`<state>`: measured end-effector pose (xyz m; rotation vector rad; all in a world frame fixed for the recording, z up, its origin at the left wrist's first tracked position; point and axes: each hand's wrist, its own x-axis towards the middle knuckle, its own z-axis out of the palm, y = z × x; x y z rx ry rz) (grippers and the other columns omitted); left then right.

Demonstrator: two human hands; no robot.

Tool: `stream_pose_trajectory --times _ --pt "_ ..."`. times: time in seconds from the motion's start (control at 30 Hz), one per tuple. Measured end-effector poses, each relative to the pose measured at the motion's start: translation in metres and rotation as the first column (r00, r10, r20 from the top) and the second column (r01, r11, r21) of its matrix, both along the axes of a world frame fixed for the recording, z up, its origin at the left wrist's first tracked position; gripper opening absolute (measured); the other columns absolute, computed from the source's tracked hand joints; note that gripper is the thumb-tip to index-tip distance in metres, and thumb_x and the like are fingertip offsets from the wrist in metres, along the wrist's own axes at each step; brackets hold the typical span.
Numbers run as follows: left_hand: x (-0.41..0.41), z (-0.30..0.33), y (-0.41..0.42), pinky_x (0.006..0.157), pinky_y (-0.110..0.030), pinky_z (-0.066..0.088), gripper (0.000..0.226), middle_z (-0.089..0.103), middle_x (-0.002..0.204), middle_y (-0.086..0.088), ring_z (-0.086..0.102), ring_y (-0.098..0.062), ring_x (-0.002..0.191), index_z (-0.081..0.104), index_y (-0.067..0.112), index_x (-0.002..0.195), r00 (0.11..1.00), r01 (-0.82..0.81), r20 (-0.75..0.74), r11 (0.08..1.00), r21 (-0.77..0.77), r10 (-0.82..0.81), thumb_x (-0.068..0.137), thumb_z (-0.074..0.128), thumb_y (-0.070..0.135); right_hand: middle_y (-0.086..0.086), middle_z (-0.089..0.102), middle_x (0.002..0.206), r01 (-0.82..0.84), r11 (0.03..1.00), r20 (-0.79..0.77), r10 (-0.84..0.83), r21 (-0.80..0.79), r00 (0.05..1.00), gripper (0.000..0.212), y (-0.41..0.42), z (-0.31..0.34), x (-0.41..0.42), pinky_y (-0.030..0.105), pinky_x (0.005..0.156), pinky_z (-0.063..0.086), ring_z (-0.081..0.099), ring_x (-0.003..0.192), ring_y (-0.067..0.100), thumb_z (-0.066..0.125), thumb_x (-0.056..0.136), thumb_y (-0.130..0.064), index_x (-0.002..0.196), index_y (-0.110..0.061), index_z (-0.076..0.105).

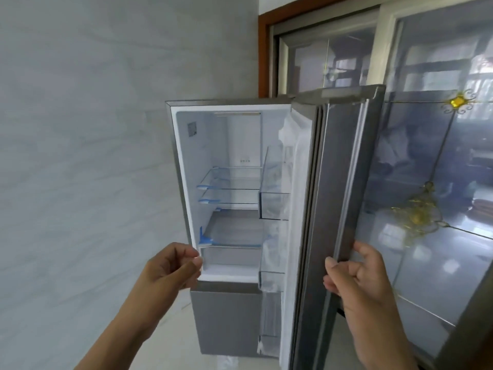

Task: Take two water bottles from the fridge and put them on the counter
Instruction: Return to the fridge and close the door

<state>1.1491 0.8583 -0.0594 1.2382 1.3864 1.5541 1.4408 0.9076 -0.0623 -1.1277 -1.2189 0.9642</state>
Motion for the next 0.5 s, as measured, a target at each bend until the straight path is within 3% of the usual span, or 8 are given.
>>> stream_pose_trajectory --times 0.17,0.27,0.3,0.43,0.5 --pt "-0.065 0.000 -0.015 0.078 -0.039 0.055 0.034 0.065 0.071 0.000 0.066 -0.023 0.077 0.070 0.019 0.082 0.998 -0.053 -0.018 0.999 0.006 0.053 0.061 0.074 0.045 0.011 0.068 0.077 -0.094 0.996 0.009 0.094 -0.002 0.996 0.048 -0.003 -0.009 -0.070 0.051 0.083 0.056 0.068 0.079 0.033 0.074 0.086 -0.027 0.128 -0.030 0.050" --pt "-0.096 -0.004 -0.018 0.079 -0.039 0.055 0.035 0.065 0.070 0.002 0.067 -0.022 0.078 0.070 0.019 0.082 0.995 -0.096 -0.002 0.995 -0.009 0.096 0.061 0.074 0.045 0.006 0.070 0.078 -0.166 0.986 0.035 0.167 -0.018 0.985 0.063 0.005 -0.013 -0.110 0.051 0.083 0.057 0.069 0.078 0.028 0.079 0.059 -0.067 0.113 -0.044 0.054" --pt "-0.105 -0.006 -0.018 0.079 -0.039 0.055 0.035 0.065 0.070 0.002 0.067 -0.022 0.078 0.070 0.018 0.083 0.994 -0.110 0.006 0.994 -0.014 0.110 0.061 0.074 0.045 0.004 0.070 0.081 -0.201 0.979 0.054 0.202 -0.019 0.978 0.067 0.010 -0.015 -0.122 0.050 0.084 0.058 0.070 0.079 0.024 0.078 0.053 -0.072 0.110 -0.046 0.055" --pt "-0.137 -0.012 -0.011 0.077 -0.036 0.055 0.034 0.064 0.070 0.003 0.068 -0.019 0.077 0.070 0.017 0.082 0.983 -0.177 0.049 0.984 -0.020 0.178 0.062 0.074 0.044 0.005 0.071 0.091 -0.358 0.934 0.083 0.357 -0.015 0.930 0.037 0.033 -0.018 -0.170 0.040 0.082 0.056 0.070 0.084 0.015 0.078 0.073 -0.039 0.104 -0.046 0.058" --pt "-0.151 -0.013 -0.002 0.076 -0.035 0.056 0.027 0.063 0.071 0.002 0.069 -0.019 0.077 0.070 0.017 0.083 0.975 -0.212 0.066 0.977 -0.022 0.213 0.066 0.075 0.037 0.007 0.070 0.097 -0.430 0.903 0.113 0.428 -0.006 0.897 0.036 0.048 -0.018 -0.194 0.029 0.078 0.051 0.070 0.086 0.012 0.077 0.079 -0.028 0.101 -0.051 0.061"
